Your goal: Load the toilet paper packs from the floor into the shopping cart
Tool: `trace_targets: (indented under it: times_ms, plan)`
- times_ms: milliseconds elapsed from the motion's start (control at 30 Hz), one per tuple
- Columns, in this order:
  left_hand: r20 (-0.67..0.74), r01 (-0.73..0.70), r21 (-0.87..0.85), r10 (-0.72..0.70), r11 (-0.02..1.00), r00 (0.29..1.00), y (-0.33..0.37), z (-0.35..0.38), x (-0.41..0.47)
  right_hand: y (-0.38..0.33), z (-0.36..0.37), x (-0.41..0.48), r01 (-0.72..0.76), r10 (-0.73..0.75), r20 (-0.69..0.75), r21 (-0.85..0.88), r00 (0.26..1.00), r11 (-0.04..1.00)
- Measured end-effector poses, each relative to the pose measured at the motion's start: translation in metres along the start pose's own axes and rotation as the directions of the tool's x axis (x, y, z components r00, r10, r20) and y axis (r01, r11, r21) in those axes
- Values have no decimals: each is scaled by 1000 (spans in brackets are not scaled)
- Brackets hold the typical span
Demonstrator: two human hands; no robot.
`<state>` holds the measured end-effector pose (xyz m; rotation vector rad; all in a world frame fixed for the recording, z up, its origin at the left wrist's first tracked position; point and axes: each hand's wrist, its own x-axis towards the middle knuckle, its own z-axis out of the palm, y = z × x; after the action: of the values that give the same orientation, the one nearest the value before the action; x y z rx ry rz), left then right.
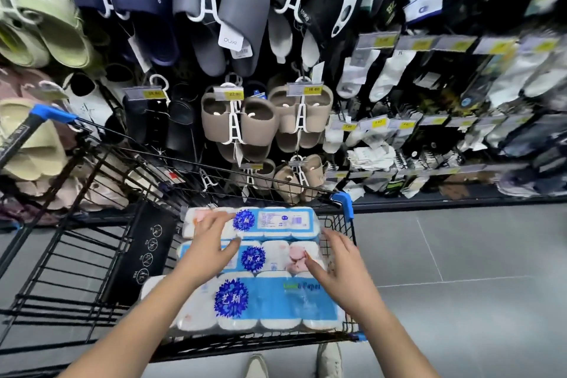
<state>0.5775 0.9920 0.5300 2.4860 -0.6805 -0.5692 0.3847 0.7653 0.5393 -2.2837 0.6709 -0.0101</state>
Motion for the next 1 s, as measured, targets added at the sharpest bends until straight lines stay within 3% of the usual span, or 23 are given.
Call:
trace_targets:
  times_ms: [133, 267, 400, 567, 800, 1000]
  plan:
    - [-12, -222, -65, 222, 973, 975, 73, -23, 18, -22, -58, -5, 54, -27, -208, 127, 978, 990]
    - [-109, -430, -129, 418, 894, 902, 156, -51, 11, -33, -123, -25, 145, -32, -427, 235, 904, 961]
    - [-162, -616, -138, 595, 776, 787, 249, -65, -17, -21, -197, -64, 242, -20, -651, 253, 759, 937]
    - [-145, -783, -167, 771, 599, 620, 378, -49, -60, 34, -297, -151, 284, 92, -830, 289, 550, 914]
    - [-44, -786, -431, 859, 443, 509, 554, 63, -87, 159, -401, -273, 218, 317, -895, 393, 315, 893]
    - [87, -731, -547, 896, 409, 436, 639, 159, -107, 241, -441, -337, 157, 424, -875, 464, 233, 872]
